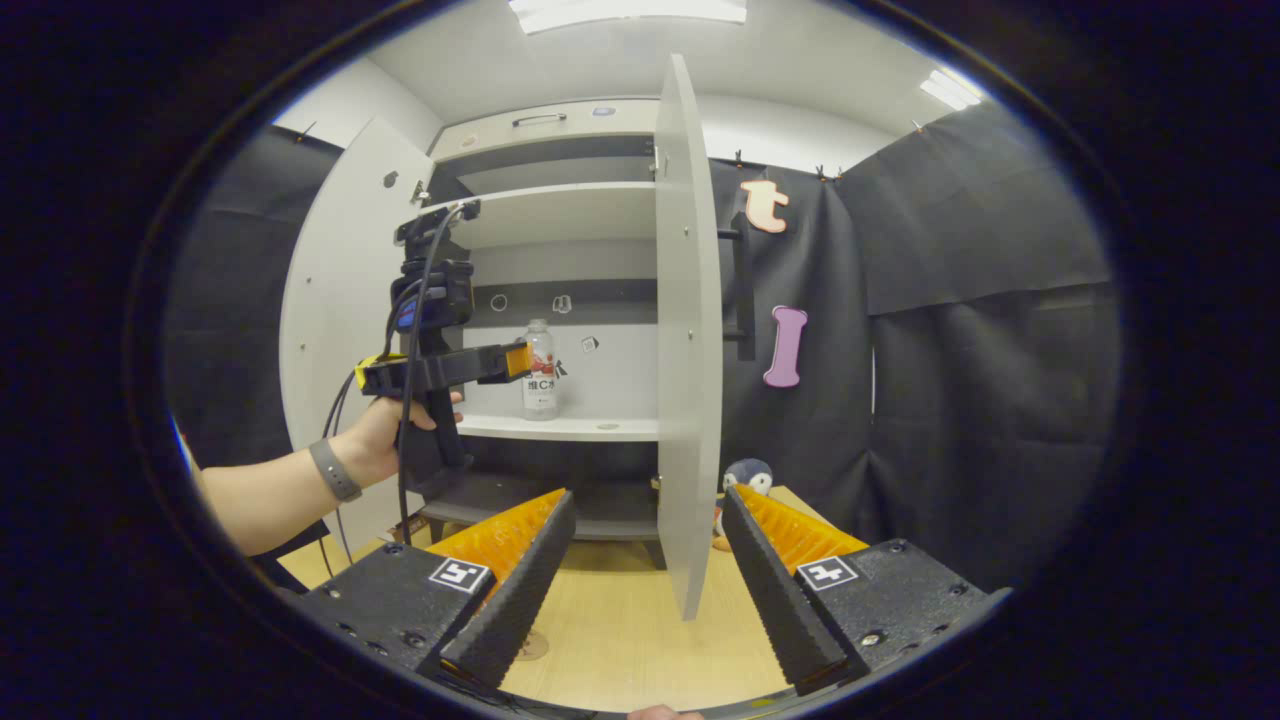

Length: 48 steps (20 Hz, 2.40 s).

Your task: Grasp the bottle in the cabinet with the left hand and place it on the coaster, then close the right door with the right hand and the left door with the left hand.

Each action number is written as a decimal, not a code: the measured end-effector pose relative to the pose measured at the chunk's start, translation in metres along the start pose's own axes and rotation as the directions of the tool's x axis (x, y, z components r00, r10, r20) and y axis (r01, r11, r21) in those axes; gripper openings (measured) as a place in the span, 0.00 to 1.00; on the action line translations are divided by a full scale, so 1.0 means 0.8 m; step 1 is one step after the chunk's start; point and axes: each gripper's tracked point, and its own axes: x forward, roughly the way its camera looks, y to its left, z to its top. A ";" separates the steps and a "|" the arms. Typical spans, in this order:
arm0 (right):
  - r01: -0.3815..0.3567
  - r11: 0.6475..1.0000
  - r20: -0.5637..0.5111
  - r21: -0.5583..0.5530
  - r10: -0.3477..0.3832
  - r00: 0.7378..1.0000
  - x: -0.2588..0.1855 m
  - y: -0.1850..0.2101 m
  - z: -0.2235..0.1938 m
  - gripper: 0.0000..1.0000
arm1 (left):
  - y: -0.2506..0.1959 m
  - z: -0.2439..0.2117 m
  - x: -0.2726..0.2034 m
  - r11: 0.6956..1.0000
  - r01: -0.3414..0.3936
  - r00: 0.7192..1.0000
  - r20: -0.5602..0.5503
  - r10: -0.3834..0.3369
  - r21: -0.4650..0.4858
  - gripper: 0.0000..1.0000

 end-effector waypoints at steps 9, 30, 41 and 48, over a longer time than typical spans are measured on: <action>0.079 0.996 -0.073 0.038 -0.076 0.994 -0.006 -0.026 -0.032 0.97 | 0.022 -0.043 0.110 1.000 -0.011 0.996 -0.092 0.009 -0.025 0.95; 0.125 0.991 -0.112 0.042 -0.119 0.987 -0.013 -0.058 -0.044 0.96 | 0.046 -0.046 0.126 0.999 -0.017 0.987 -0.159 0.009 -0.051 0.75; -0.015 0.997 0.045 0.081 0.012 0.999 0.000 -0.057 0.032 0.97 | -0.011 0.003 -0.124 0.997 0.066 0.997 -0.034 -0.064 0.040 0.75; -0.044 0.995 0.118 0.093 0.033 0.992 -0.014 -0.077 0.071 0.96 | -0.008 -0.147 -0.252 0.999 -0.032 0.992 -0.122 0.033 0.013 0.75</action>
